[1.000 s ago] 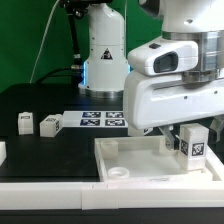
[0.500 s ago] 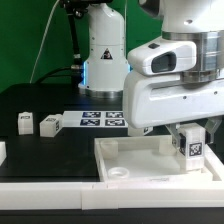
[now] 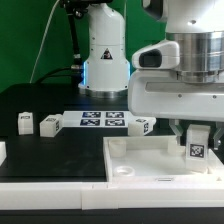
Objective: Assemble one leg
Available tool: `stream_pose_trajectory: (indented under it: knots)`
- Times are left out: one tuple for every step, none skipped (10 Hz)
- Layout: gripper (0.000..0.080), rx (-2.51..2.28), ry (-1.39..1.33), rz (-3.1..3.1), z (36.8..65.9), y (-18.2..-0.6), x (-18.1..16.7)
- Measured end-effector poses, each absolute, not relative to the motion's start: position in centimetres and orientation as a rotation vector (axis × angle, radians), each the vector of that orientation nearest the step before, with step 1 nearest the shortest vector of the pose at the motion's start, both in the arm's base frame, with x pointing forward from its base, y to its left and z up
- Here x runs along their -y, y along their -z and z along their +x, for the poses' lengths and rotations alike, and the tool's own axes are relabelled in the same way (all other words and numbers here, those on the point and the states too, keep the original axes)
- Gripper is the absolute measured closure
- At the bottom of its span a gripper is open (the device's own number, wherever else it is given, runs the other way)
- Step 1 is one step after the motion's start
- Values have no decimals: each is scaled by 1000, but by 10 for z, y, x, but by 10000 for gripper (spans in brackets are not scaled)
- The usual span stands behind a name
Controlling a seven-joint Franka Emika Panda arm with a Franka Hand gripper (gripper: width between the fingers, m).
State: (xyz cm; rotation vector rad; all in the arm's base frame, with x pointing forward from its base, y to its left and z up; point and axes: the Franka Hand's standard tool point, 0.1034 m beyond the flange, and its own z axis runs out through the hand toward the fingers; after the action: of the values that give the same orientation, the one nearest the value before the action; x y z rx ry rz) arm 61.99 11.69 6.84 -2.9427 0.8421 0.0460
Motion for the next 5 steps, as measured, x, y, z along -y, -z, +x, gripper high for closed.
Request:
stream_pose_trajectory:
  knots:
    - [508, -1064, -59, -2873, 620, -68, -117]
    - [508, -1254, -64, -2802, 620, -68, -116]
    - [508, -1395, -65, -2742, 620, -68, -117]
    - [508, -1541, -74, -2663, 619, -68, -117]
    - [508, -1677, -78, -2583, 619, -68, -117]
